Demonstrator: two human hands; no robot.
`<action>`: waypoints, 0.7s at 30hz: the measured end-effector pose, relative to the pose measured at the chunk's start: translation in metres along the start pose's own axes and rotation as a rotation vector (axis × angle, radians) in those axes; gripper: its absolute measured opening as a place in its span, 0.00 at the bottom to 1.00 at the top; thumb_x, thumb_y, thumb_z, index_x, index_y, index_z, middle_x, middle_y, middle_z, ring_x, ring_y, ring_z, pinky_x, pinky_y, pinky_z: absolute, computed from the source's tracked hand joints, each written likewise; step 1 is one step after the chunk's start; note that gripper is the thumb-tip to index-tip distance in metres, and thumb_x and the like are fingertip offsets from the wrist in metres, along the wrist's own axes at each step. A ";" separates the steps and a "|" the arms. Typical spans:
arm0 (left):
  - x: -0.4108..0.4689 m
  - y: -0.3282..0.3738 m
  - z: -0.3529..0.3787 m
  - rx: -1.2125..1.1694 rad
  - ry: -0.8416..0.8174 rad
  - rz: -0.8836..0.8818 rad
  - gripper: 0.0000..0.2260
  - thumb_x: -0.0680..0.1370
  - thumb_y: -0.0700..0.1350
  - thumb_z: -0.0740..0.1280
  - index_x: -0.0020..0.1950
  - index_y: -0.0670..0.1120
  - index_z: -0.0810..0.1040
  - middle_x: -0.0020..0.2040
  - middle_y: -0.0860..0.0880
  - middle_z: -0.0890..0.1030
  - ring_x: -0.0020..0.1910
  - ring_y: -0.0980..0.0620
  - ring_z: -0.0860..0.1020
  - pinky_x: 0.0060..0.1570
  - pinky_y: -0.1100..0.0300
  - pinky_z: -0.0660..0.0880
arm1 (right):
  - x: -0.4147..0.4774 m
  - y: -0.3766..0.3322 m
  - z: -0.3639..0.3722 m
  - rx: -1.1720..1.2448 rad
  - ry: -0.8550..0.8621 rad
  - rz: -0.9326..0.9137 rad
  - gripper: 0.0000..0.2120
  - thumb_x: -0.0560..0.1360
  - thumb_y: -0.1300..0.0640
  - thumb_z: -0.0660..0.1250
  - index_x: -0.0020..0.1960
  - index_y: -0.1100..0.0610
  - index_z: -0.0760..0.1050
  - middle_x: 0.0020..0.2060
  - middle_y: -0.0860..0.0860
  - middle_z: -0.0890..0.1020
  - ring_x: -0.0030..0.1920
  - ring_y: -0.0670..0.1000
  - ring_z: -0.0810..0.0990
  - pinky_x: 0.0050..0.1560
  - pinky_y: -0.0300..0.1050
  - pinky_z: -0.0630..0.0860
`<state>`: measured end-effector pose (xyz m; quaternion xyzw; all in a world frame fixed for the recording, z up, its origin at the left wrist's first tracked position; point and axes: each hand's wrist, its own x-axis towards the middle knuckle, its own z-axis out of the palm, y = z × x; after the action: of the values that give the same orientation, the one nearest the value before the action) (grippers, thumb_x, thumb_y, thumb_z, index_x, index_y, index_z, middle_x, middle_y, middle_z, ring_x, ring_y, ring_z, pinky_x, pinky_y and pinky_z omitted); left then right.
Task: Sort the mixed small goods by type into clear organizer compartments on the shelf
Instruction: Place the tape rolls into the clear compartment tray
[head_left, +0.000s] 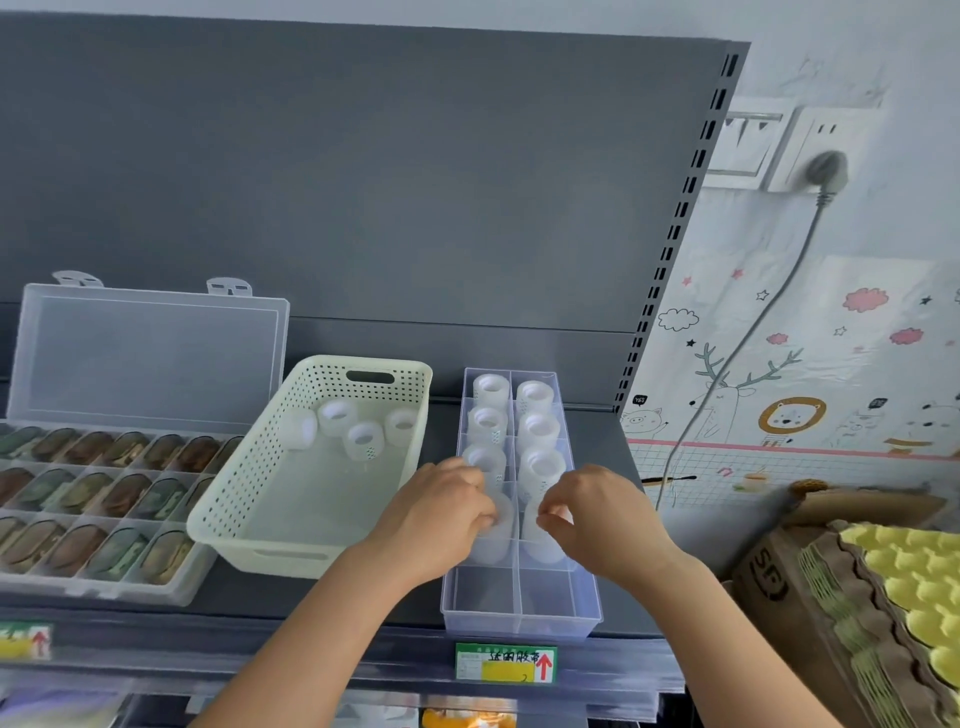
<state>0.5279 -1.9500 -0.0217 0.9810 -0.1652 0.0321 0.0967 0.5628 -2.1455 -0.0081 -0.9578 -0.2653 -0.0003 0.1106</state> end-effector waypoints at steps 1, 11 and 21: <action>-0.002 -0.001 -0.002 -0.013 0.028 -0.020 0.13 0.81 0.47 0.59 0.50 0.48 0.83 0.46 0.53 0.77 0.49 0.53 0.68 0.49 0.57 0.69 | 0.001 -0.001 -0.001 0.001 0.022 -0.016 0.11 0.77 0.50 0.61 0.50 0.49 0.82 0.46 0.46 0.82 0.51 0.48 0.75 0.48 0.44 0.76; -0.040 -0.049 -0.039 0.119 0.128 -0.371 0.12 0.80 0.50 0.60 0.59 0.52 0.80 0.57 0.53 0.76 0.58 0.52 0.71 0.54 0.59 0.68 | 0.039 -0.056 -0.001 0.127 0.068 -0.244 0.11 0.77 0.50 0.64 0.56 0.50 0.80 0.53 0.48 0.81 0.56 0.51 0.75 0.53 0.46 0.76; -0.034 -0.133 -0.041 0.425 -0.097 -0.464 0.15 0.76 0.34 0.58 0.58 0.44 0.77 0.57 0.46 0.74 0.58 0.45 0.70 0.54 0.55 0.68 | 0.119 -0.129 0.020 -0.103 -0.047 -0.372 0.18 0.76 0.45 0.63 0.64 0.50 0.75 0.59 0.49 0.78 0.61 0.54 0.70 0.64 0.49 0.67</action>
<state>0.5385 -1.8073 -0.0085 0.9911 0.0688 -0.0040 -0.1135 0.5980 -1.9730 0.0066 -0.8963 -0.4400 -0.0118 0.0534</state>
